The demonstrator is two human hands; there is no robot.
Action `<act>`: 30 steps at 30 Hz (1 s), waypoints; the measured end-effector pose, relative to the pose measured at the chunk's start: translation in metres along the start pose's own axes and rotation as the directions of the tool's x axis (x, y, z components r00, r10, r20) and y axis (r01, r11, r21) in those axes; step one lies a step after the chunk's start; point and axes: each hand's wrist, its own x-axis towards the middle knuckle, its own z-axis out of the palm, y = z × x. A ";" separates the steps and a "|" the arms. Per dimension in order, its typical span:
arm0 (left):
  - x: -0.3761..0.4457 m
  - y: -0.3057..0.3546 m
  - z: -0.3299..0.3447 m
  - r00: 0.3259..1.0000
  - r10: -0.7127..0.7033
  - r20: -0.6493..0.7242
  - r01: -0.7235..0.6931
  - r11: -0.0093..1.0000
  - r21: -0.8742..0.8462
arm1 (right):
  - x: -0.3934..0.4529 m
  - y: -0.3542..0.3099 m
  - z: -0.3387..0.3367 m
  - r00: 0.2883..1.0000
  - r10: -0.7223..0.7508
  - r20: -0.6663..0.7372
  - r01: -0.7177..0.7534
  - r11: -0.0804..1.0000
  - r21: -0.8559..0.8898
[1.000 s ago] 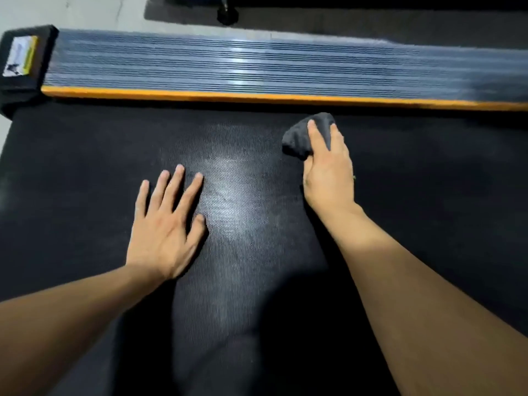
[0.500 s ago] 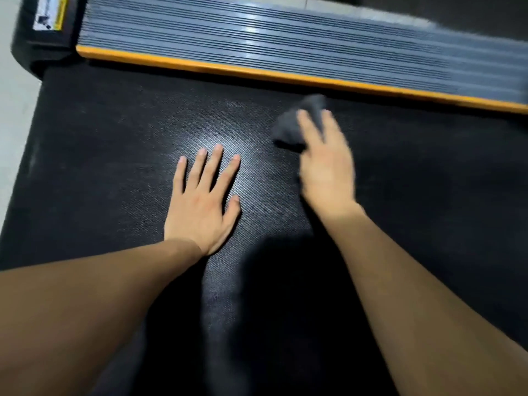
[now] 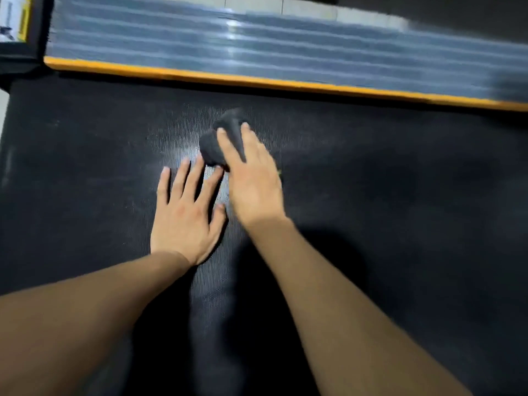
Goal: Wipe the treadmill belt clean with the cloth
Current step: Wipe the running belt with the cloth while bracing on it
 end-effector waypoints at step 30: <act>-0.108 -0.041 -0.042 0.852 0.115 0.512 -0.183 0.979 0.085 | -0.091 0.098 -0.049 0.817 0.517 -0.255 -0.540 0.841 -0.024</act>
